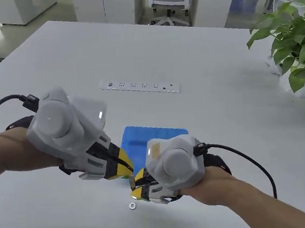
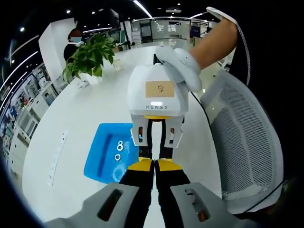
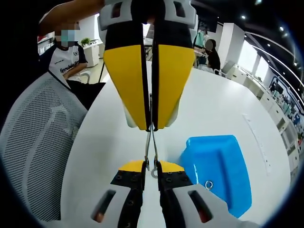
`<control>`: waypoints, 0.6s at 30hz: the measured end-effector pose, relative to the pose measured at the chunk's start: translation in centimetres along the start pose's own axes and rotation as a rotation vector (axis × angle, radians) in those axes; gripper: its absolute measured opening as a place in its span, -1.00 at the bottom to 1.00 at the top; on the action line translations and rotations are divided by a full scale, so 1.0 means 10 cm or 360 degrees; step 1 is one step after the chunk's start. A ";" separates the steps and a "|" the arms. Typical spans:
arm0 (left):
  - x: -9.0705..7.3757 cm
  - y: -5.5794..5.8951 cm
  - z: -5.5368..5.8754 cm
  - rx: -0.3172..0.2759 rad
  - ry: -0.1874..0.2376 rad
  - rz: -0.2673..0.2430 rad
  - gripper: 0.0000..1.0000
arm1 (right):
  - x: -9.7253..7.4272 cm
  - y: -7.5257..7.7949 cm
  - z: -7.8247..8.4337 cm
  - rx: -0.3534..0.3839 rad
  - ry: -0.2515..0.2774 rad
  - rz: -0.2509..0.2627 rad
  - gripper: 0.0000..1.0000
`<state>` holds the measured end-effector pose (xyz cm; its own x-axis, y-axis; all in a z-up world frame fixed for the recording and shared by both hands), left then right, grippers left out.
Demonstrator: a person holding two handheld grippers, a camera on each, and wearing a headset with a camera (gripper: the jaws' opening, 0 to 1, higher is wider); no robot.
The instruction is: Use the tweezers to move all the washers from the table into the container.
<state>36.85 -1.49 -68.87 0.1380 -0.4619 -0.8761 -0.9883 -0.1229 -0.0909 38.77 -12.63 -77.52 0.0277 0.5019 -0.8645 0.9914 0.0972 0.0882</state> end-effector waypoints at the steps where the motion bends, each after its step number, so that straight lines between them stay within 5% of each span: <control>1: 0.01 0.02 0.01 -0.0004 -0.0001 0.0006 -0.90 | 0.01 -0.02 0.00 -0.0002 0.0000 -0.0004 -0.76; 18: 0.11 0.13 0.13 -0.0061 0.0006 0.0032 -0.90 | 0.18 -0.14 0.01 0.0014 -0.0004 -0.0072 -0.76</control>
<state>35.66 -1.04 -70.57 0.1183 -0.4681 -0.8757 -0.9876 -0.1470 -0.0548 37.46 -11.96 -79.23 -0.0171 0.4950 -0.8687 0.9927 0.1122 0.0443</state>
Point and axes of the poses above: the centre of the closed fingertips' face, and the gripper's own axes: x roughly forward along the fingers, y roughly to its right, z roughly out of its underside, the point moved 10 cm from there along -x, roughly backward along the fingers, and after that the axes turned 15 degrees about -y, right-handed, at the moved point
